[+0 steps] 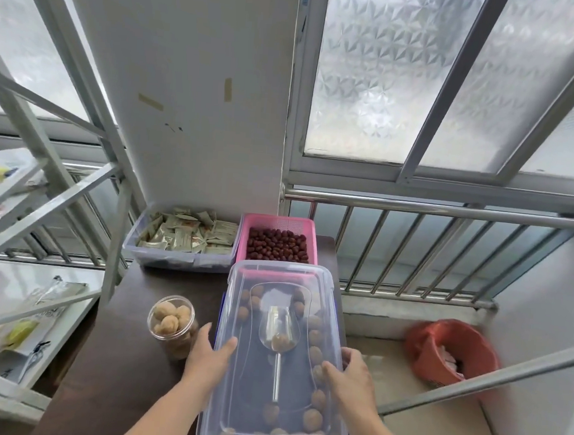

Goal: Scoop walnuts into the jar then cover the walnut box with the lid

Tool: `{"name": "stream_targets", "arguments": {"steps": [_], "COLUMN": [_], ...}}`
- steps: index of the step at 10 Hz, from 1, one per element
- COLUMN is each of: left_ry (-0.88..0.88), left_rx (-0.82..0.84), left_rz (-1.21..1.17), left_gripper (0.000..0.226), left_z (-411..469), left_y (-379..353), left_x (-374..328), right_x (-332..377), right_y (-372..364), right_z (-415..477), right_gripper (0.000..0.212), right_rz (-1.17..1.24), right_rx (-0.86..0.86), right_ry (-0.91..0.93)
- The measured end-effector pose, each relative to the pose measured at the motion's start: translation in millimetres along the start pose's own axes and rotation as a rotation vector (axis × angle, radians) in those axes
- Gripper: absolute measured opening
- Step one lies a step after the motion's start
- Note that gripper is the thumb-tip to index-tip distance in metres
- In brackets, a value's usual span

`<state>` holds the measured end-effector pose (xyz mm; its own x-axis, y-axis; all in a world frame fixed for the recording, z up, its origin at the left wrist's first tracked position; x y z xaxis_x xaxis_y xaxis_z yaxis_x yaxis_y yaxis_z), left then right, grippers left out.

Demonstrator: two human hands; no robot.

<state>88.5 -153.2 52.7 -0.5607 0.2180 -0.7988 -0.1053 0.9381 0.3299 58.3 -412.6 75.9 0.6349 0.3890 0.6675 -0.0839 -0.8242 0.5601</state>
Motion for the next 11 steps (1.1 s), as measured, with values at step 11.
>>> {"name": "stream_targets", "arguments": {"steps": [11], "left_ry": [-0.071], "left_rx": [-0.181], "left_rz": [0.14], "left_gripper": [0.069], "left_z": [-38], "left_y": [5], "left_x": [26], "right_x": [-26], "right_y": [6], "right_z": [-2], "right_gripper": [0.061], "right_rz": [0.005], "right_rx": [-0.044], "right_ry": [0.106]}}
Point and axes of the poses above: each hand's wrist, its own z-axis towards the middle knuckle, its own y-axis out of the back of the hand, x = y × z, the point moved 2 cm from there along z, towards the middle knuckle, and after that the axes turned 3 degrees about -y, right-handed, at the moved point
